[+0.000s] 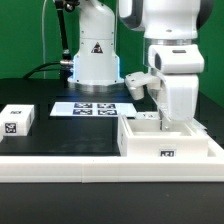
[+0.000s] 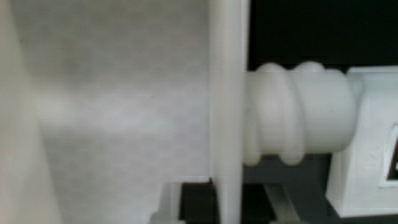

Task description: Assemble cabinet

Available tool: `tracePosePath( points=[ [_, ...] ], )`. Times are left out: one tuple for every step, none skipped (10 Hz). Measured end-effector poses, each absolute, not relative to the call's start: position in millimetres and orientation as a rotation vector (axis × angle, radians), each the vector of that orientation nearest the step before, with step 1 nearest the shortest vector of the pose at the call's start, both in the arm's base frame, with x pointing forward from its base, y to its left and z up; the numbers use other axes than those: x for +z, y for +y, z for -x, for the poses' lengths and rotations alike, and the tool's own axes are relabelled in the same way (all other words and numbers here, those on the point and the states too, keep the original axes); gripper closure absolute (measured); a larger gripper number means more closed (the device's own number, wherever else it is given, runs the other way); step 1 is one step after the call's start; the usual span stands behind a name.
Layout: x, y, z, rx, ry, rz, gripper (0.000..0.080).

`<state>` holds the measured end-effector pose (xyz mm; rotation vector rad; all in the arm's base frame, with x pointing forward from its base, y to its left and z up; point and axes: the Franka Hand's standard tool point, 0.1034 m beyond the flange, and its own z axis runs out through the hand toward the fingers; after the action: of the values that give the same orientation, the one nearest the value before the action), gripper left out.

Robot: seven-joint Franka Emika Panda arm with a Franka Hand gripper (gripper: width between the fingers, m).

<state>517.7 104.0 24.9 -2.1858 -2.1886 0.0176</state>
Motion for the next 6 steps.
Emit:
tracePosePath(
  points=[
    [25.8, 107.9, -517.6, 0.024, -2.166, 2.204, 0.0762],
    [26.2, 112.9, -517.1, 0.022, -2.145, 2.223, 0.0762],
    [26.3, 113.8, -517.0, 0.021, -2.137, 2.23, 0.0762],
    [26.1, 112.6, -516.9, 0.021, -2.135, 2.232, 0.0762],
    [26.1, 112.7, -516.8, 0.021, -2.135, 2.232, 0.0762],
    [25.9, 112.3, -516.7, 0.022, -2.134, 2.232, 0.0652]
  ],
)
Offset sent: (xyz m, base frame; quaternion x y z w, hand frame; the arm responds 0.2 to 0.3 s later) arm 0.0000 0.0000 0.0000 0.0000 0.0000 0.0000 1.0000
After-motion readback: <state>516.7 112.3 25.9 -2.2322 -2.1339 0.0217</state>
